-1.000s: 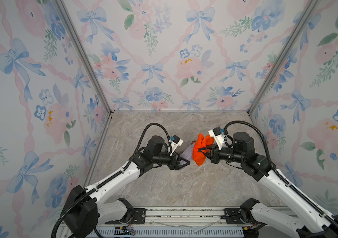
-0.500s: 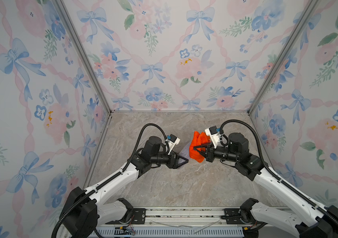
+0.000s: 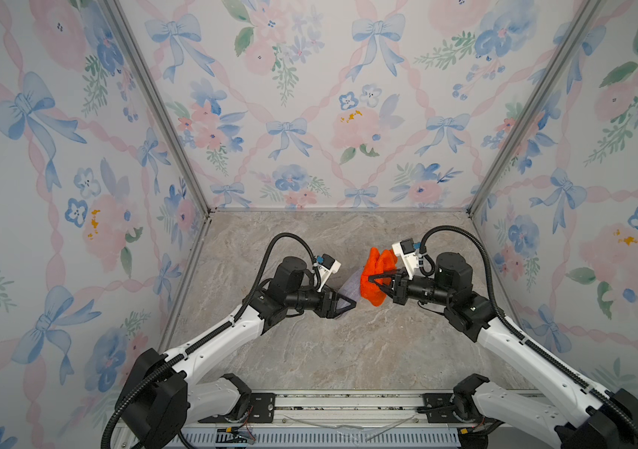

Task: Wipe the eyeglass case
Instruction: Wipe the dirt from the eyeglass case.

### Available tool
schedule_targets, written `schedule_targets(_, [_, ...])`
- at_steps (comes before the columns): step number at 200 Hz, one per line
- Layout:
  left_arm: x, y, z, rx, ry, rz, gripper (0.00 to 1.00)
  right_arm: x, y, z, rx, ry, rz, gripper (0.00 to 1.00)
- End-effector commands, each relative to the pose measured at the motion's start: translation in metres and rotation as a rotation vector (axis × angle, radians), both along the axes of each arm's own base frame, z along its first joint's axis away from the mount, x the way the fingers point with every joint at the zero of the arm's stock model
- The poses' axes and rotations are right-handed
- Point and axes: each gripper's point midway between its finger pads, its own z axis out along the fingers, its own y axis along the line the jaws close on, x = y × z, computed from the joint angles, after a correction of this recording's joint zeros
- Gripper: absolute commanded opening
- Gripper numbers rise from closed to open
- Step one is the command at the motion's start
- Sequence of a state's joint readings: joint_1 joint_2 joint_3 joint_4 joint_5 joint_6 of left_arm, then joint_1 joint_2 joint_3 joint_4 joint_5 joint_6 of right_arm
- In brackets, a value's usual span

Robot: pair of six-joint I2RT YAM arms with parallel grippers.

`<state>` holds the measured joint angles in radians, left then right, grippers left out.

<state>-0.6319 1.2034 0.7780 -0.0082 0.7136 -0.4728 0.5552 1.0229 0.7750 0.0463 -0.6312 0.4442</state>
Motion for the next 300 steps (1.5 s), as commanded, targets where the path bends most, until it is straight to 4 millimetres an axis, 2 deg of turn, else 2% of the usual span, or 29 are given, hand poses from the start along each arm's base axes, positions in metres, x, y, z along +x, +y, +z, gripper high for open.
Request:
schedule_targets(1, [-0.015, -0.016, 0.059, -0.164, -0.167, -0.159, 0.17, -0.005, 0.007, -0.017, -0.067, 0.036, 0.009, 0.00])
schedule_targets(17, [-0.017, -0.017, 0.054, -0.144, -0.157, -0.176, 0.17, 0.014, -0.011, -0.018, -0.109, 0.028, -0.056, 0.00])
schedule_targets(46, [-0.025, -0.012, 0.052, -0.118, -0.164, -0.181, 0.17, 0.061, -0.065, -0.011, -0.130, 0.082, -0.220, 0.00])
schedule_targets(60, [-0.028, -0.007, 0.049, -0.102, -0.171, -0.164, 0.17, 0.070, -0.077, 0.001, -0.124, 0.090, -0.248, 0.00])
schedule_targets(89, [-0.029, 0.001, 0.034, -0.049, -0.155, -0.141, 0.17, 0.068, -0.070, 0.018, -0.068, 0.097, -0.194, 0.00])
schedule_targets(105, [-0.028, 0.000, 0.031, -0.038, -0.155, -0.135, 0.16, 0.063, -0.058, 0.025, -0.003, 0.130, -0.142, 0.00])
schedule_targets(121, [-0.025, -0.002, 0.029, -0.031, -0.156, -0.138, 0.16, 0.048, -0.043, 0.029, 0.021, 0.151, -0.067, 0.00])
schedule_targets(146, [-0.018, -0.006, 0.028, -0.020, -0.175, -0.139, 0.16, 0.029, -0.022, 0.026, 0.012, 0.185, 0.018, 0.00])
schedule_targets(167, [-0.013, -0.010, 0.034, -0.023, -0.203, -0.151, 0.16, 0.019, -0.010, 0.013, -0.015, 0.242, 0.063, 0.00])
schedule_targets(190, [-0.002, -0.011, 0.043, -0.021, -0.229, -0.125, 0.14, 0.022, -0.010, -0.001, -0.006, 0.355, 0.069, 0.00])
schedule_targets(215, [0.009, -0.005, 0.045, -0.001, -0.255, -0.073, 0.14, 0.035, -0.021, 0.002, 0.054, 0.414, 0.037, 0.00])
schedule_targets(243, [0.007, -0.002, 0.044, 0.003, -0.249, -0.062, 0.15, 0.043, -0.021, 0.000, 0.053, 0.426, 0.029, 0.00])
schedule_targets(272, [0.008, 0.001, 0.033, 0.025, -0.229, -0.040, 0.15, 0.038, -0.009, 0.001, 0.083, 0.481, 0.065, 0.00])
schedule_targets(300, [0.018, 0.002, 0.026, 0.045, -0.226, -0.017, 0.14, 0.023, -0.013, 0.005, 0.082, 0.510, 0.068, 0.00])
